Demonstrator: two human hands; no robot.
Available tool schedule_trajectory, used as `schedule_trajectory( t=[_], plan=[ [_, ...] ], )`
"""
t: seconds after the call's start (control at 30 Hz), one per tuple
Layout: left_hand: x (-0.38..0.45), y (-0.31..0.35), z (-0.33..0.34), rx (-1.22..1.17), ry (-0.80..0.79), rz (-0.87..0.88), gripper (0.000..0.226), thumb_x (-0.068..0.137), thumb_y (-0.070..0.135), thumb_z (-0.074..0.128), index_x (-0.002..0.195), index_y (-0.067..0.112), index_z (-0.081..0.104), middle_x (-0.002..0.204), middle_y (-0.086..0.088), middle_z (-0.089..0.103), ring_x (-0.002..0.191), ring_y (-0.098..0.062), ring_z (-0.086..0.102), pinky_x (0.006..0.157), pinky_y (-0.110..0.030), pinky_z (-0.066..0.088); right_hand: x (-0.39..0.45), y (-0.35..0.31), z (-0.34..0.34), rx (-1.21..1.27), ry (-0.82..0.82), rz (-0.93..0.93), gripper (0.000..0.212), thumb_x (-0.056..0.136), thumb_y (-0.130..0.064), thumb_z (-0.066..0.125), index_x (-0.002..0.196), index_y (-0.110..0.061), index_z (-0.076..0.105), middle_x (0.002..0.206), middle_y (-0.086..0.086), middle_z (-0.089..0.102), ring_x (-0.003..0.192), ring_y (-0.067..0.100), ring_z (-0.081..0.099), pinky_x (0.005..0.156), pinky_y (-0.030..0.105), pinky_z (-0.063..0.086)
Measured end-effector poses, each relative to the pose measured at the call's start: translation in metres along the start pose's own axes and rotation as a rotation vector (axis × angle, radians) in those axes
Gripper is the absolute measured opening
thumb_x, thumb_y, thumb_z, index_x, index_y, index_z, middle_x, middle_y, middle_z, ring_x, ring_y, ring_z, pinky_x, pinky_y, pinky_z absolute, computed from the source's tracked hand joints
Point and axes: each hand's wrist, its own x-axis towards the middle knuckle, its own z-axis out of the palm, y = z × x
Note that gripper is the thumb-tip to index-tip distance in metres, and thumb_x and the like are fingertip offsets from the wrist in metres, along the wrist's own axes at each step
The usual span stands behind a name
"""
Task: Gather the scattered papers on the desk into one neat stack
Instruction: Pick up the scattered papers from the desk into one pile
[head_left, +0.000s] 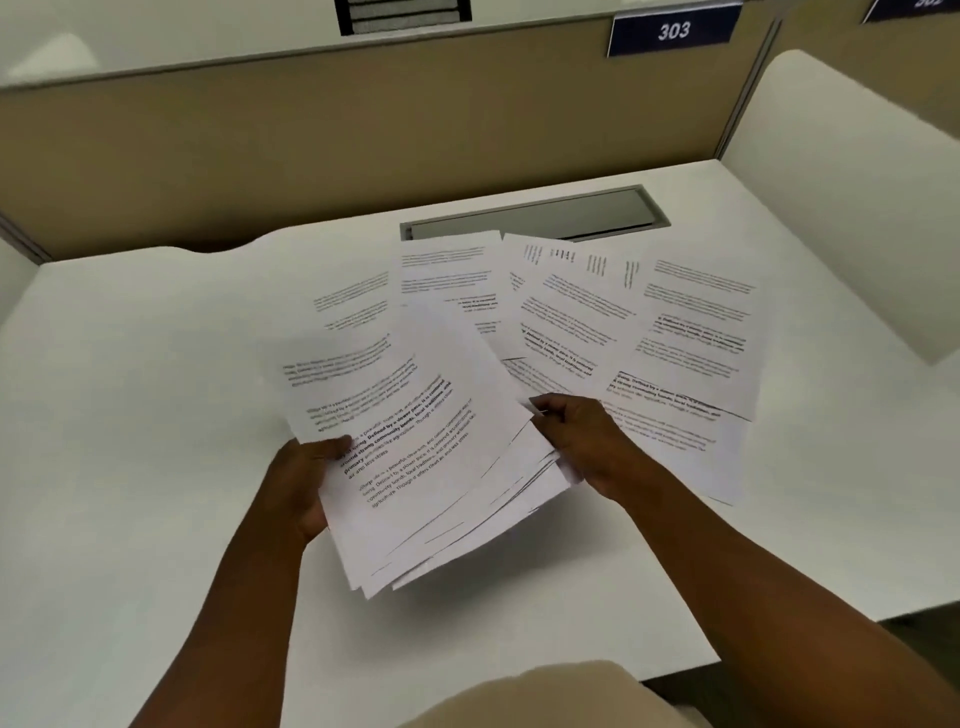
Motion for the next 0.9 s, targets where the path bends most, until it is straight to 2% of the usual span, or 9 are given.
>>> schedule_trajectory(
  t=[0.2, 0.3, 0.37, 0.47, 0.53, 0.63, 0.7, 0.8, 0.9],
  plan=[
    [0.009, -0.035, 0.010, 0.012, 0.108, -0.086, 0.037, 0.090, -0.001, 0.058, 0.126, 0.006, 0.061, 0.126, -0.021, 0.064, 0.114, -0.039, 0.062, 0.103, -0.056, 0.043, 0.028, 0.012, -0.042, -0.178, 0.007, 0.116, 0.009, 0.090, -0.016, 0.064, 0.092, -0.011, 0.071, 0.087, 0.009, 0.074, 0.072, 0.020, 0.069, 0.065, 0.031, 0.059],
    [0.007, -0.037, 0.014, -0.037, 0.112, -0.068, 0.037, 0.091, 0.001, 0.057, 0.128, 0.005, 0.060, 0.122, -0.020, 0.066, 0.112, -0.037, 0.064, 0.096, -0.050, 0.049, 0.048, 0.011, -0.081, -0.292, 0.282, 0.053, 0.007, 0.086, -0.019, 0.066, 0.079, -0.018, 0.069, 0.076, 0.003, 0.073, 0.066, 0.018, 0.068, 0.069, 0.033, 0.058],
    [0.006, -0.034, 0.017, -0.069, 0.076, -0.045, 0.033, 0.093, 0.002, 0.055, 0.125, 0.008, 0.062, 0.118, -0.017, 0.069, 0.104, -0.033, 0.069, 0.087, -0.047, 0.056, 0.062, 0.011, -0.113, -0.402, 0.476, 0.027, 0.006, 0.083, -0.024, 0.069, 0.079, -0.020, 0.068, 0.078, -0.001, 0.072, 0.076, 0.018, 0.068, 0.075, 0.032, 0.055],
    [0.005, -0.031, 0.020, -0.131, 0.029, -0.035, 0.027, 0.095, 0.004, 0.051, 0.108, 0.011, 0.075, 0.113, -0.014, 0.072, 0.099, -0.029, 0.072, 0.082, -0.045, 0.058, 0.077, 0.011, -0.164, -0.497, 0.708, 0.073, 0.021, 0.080, -0.025, 0.069, 0.096, -0.012, 0.067, 0.099, 0.006, 0.070, 0.097, 0.025, 0.064, 0.083, 0.030, 0.047],
    [0.005, -0.028, 0.021, -0.158, 0.029, -0.032, 0.026, 0.095, 0.006, 0.053, 0.103, 0.015, 0.077, 0.115, -0.014, 0.071, 0.104, -0.030, 0.069, 0.085, -0.047, 0.056, 0.083, 0.014, -0.193, -0.562, 0.797, 0.182, 0.046, 0.078, -0.025, 0.071, 0.115, -0.004, 0.056, 0.121, 0.017, 0.059, 0.115, 0.035, 0.055, 0.095, 0.038, 0.044],
    [0.006, -0.025, 0.024, -0.176, 0.030, -0.033, 0.025, 0.095, 0.009, 0.054, 0.100, 0.013, 0.078, 0.112, -0.012, 0.073, 0.100, -0.028, 0.070, 0.081, -0.045, 0.058, 0.083, 0.014, -0.220, -0.599, 0.791, 0.459, 0.084, 0.075, -0.031, 0.079, 0.136, 0.001, 0.031, 0.140, 0.023, 0.036, 0.131, 0.039, 0.035, 0.104, 0.047, 0.035],
    [0.006, -0.023, 0.028, -0.169, 0.032, -0.033, 0.028, 0.095, 0.009, 0.053, 0.092, 0.013, 0.080, 0.105, -0.010, 0.075, 0.090, -0.024, 0.074, 0.073, -0.040, 0.061, 0.086, 0.009, -0.227, -0.691, 0.742, 0.509, 0.095, 0.073, -0.037, 0.081, 0.139, 0.005, 0.026, 0.141, 0.021, 0.034, 0.132, 0.038, 0.032, 0.105, 0.045, 0.033],
    [0.005, -0.021, 0.034, -0.154, 0.044, -0.027, 0.034, 0.096, 0.009, 0.053, 0.079, 0.016, 0.082, 0.097, -0.008, 0.077, 0.081, -0.021, 0.075, 0.064, -0.034, 0.062, 0.097, 0.002, -0.234, -0.680, 0.701, 0.543, 0.098, 0.064, -0.036, 0.087, 0.136, 0.005, 0.034, 0.133, 0.018, 0.043, 0.125, 0.036, 0.041, 0.102, 0.044, 0.039],
    [0.007, -0.020, 0.034, -0.156, 0.054, -0.018, 0.024, 0.094, 0.009, 0.055, 0.097, 0.012, 0.078, 0.103, -0.009, 0.076, 0.084, -0.022, 0.075, 0.063, -0.034, 0.061, 0.102, 0.001, -0.240, -0.680, 0.649, 0.596, 0.085, 0.053, -0.035, 0.091, 0.122, 0.000, 0.055, 0.121, 0.017, 0.059, 0.111, 0.035, 0.058, 0.092, 0.042, 0.051]
  ],
)
